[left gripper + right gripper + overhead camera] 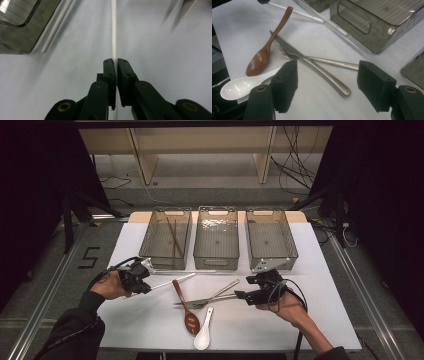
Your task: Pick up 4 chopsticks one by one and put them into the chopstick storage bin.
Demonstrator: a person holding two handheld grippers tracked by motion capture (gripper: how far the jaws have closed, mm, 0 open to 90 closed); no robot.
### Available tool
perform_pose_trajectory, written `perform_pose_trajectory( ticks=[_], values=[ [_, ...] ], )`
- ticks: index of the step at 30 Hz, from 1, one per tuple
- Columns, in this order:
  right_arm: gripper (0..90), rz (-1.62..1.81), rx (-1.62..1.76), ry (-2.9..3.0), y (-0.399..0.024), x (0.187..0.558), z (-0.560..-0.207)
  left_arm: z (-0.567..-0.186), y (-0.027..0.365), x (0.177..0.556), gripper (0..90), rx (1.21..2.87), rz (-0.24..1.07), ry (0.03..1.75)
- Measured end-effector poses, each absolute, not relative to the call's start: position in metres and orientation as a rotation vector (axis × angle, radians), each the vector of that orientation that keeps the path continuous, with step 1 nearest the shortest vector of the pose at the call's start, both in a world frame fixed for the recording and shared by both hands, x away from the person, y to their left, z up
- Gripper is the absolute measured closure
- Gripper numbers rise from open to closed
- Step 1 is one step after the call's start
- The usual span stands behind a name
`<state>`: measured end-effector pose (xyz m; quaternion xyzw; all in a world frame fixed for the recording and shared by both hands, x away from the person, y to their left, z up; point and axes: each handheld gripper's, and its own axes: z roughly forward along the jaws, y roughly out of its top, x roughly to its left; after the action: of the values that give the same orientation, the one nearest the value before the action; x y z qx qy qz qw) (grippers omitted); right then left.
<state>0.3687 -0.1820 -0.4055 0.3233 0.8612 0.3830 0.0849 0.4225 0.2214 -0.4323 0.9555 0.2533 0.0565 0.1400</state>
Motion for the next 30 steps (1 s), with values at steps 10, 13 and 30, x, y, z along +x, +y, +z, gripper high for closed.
perform_pose_trajectory(
  ticks=[10,13,30],
  values=[
    [34.0,1.141,0.959,2.568,-0.182,0.369,-0.406,-0.420,0.220,0.420,85.5,2.727,0.190,0.737],
    [34.1,1.141,0.959,2.568,-0.182,0.369,-0.406,-0.417,0.218,0.418,85.5,2.723,0.198,0.729],
    [34.3,1.142,0.967,2.569,-0.182,0.369,-0.406,-0.383,0.215,0.408,85.5,2.676,0.257,0.685]
  ],
)
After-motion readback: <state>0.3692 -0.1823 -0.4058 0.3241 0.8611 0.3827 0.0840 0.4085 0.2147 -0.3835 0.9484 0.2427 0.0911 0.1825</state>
